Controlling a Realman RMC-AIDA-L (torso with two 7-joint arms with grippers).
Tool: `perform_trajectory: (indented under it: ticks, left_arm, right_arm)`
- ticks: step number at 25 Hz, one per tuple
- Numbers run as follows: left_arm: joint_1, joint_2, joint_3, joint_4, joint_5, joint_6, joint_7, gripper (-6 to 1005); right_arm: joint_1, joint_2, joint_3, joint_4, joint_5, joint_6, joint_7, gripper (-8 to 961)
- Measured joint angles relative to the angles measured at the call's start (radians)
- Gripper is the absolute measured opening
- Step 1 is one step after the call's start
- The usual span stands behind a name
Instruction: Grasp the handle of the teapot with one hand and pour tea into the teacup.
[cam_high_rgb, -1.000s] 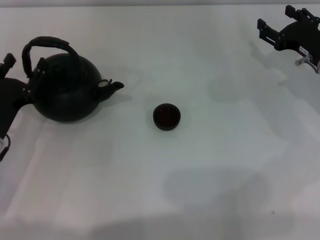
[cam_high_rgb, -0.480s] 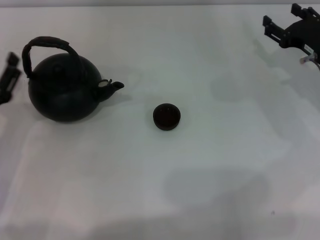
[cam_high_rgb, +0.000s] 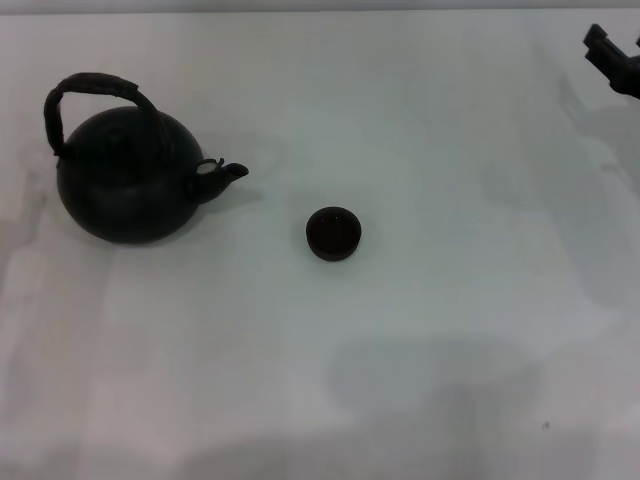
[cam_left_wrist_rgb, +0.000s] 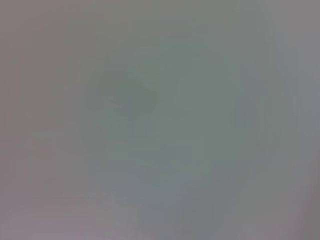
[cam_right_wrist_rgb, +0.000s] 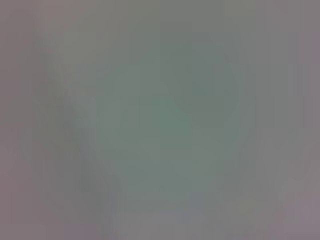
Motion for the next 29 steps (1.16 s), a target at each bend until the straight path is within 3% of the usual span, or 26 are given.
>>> perform_trajectory:
  ticks: [29]
  left_arm:
    - [-0.016,0.001,-0.003,-0.002,-0.038,-0.053,-0.050,774]
  right_arm:
    - [0.003,0.000,0.005,0.012,-0.002,-0.004,0.010,825]
